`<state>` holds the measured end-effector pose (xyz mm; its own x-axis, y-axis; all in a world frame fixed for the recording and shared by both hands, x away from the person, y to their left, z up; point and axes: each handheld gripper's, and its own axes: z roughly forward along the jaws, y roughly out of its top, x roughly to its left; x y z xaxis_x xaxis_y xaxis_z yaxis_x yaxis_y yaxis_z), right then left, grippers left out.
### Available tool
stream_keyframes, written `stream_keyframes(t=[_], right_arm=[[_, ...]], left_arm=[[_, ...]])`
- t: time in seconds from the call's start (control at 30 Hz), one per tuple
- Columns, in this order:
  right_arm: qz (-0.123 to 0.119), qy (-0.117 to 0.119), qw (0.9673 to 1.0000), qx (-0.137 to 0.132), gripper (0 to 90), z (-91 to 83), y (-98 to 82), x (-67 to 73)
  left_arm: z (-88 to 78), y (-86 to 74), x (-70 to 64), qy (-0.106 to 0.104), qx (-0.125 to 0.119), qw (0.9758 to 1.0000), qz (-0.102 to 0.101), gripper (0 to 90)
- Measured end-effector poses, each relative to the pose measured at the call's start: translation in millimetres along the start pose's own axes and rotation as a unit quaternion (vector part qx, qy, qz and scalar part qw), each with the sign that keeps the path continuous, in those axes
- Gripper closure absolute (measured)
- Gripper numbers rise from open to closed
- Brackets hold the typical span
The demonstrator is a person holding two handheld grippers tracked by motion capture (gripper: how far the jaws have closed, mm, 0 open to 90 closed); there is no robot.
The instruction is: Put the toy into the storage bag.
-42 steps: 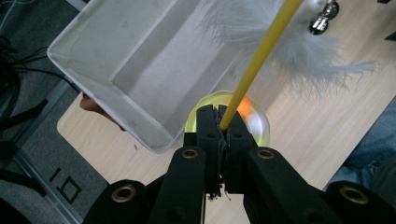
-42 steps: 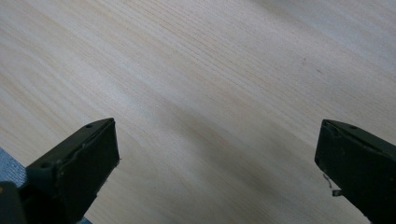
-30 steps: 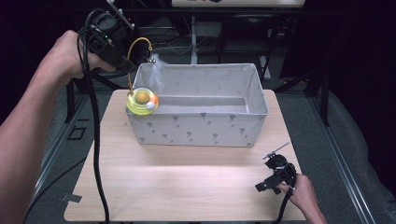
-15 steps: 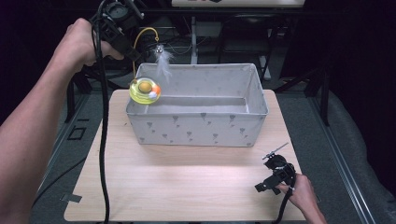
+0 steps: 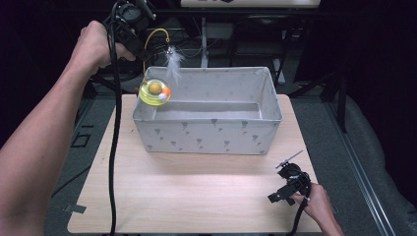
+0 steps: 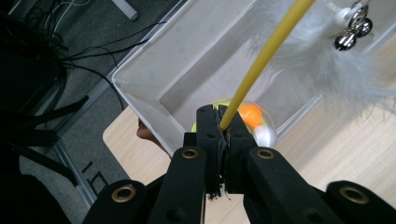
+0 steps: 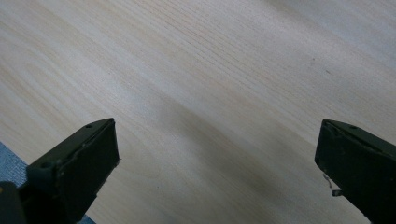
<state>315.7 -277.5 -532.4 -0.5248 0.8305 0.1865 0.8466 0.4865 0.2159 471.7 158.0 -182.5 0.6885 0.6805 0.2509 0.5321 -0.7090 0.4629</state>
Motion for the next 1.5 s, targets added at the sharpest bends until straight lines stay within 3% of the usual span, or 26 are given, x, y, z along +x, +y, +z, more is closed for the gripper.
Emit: stream_keyframes(t=[0.03,0.1,0.2,0.57,0.9,1.13,1.17,1.2,1.5], right_arm=[[0.013,0.0,0.9998,-0.015,0.0,2.4,-1.3,1.7],[-0.016,-0.006,0.9997,0.018,0.0,-2.0,1.3,-1.1],[0.003,0.0,1.0,-0.005,0.0,0.9,-0.6,1.3],[-0.003,-0.002,1.0,0.0,0.0,0.9,-0.1,1.8],[-0.008,-0.005,0.9999,0.008,0.0,0.6,0.7,1.8],[-0.003,-0.002,1.0,-0.001,0.0,1.3,-0.3,2.6],[0.008,0.001,0.9999,-0.015,0.0,3.5,-1.4,3.8],[-0.006,-0.002,1.0,0.002,0.0,1.3,0.0,2.4],[-0.005,-0.001,0.9999,0.01,0.0,0.9,0.2,3.2]], left_arm=[[2.9,0.3,1.2,-0.001,0.001,1.0,-0.001,88.4],[8.8,0.5,2.5,0.002,0.0,1.0,-0.003,88.4],[16.3,0.6,3.8,-0.002,0.0,1.0,-0.004,88.4],[44.8,-3.6,4.3,0.004,0.002,1.0,-0.007,88.5],[71.5,-13.1,3.3,-0.004,0.011,0.9998,-0.013,88.5],[92.7,-21.3,-0.9,-0.012,0.021,0.9996,-0.012,88.5],[95.7,-22.5,-1.6,-0.013,0.023,0.9996,-0.012,88.5],[98.6,-23.9,-2.2,-0.014,0.025,0.9995,-0.012,88.5],[125.2,-42.2,-4.8,-0.025,0.036,0.9988,-0.02,88.5]])
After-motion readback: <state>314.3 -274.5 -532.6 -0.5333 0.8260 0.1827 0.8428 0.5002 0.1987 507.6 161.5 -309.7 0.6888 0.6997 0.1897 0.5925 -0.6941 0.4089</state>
